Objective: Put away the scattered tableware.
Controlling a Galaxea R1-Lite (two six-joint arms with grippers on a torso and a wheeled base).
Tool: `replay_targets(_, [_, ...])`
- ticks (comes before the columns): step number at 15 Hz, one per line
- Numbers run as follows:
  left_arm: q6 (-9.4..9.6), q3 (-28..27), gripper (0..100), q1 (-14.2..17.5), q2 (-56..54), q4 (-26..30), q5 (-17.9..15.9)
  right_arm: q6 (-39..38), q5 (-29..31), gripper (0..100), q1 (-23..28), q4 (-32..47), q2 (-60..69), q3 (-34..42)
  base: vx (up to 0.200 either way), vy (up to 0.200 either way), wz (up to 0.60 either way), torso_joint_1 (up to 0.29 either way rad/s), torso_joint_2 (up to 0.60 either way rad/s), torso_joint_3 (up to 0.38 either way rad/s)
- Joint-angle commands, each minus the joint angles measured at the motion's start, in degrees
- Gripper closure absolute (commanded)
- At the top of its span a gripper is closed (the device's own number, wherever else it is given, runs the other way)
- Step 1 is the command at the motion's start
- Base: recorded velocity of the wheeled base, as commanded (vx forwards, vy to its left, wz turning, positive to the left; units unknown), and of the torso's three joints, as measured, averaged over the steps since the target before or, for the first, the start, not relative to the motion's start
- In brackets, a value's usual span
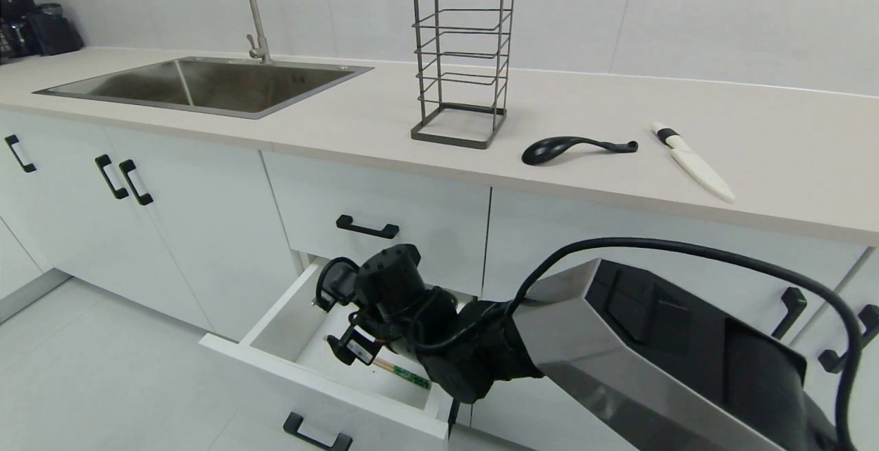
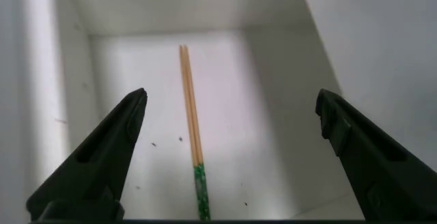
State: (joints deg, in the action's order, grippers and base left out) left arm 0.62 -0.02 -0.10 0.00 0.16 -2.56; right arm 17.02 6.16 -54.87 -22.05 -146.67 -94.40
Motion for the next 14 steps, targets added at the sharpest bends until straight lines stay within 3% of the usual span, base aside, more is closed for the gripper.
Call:
replay_targets(1, [-0.01, 0.02, 0, 0.01, 0.00, 0.02, 0.01, 0.12, 0.35, 0, -1.82, -0.27, 4.46, 2.73, 0.000, 0.000, 0.00, 0.000, 0.00, 0.000])
replay_targets(6, [-0.01, 0.02, 0, 0.01, 0.00, 0.02, 0.01, -0.06, 0.08, 0, -4.54, -3.17, 7.71, 9.06, 0.000, 0.000, 0.00, 0.000, 0.00, 0.000])
replay_targets(11, [-0.01, -0.06, 0, 0.01, 0.00, 0.02, 0.01, 1.09, -0.09, 0, -4.98, -4.31, 7.89, 10.03, 0.000, 0.000, 0.00, 0.000, 0.00, 0.000])
replay_targets(14, [-0.01, 0.02, 0, 0.01, 0.00, 0.02, 0.01, 1.35, -0.09, 0, -5.42, -4.31, 9.03, 11.79, 0.000, 0.000, 0.00, 0.183, -0.19, -0.080])
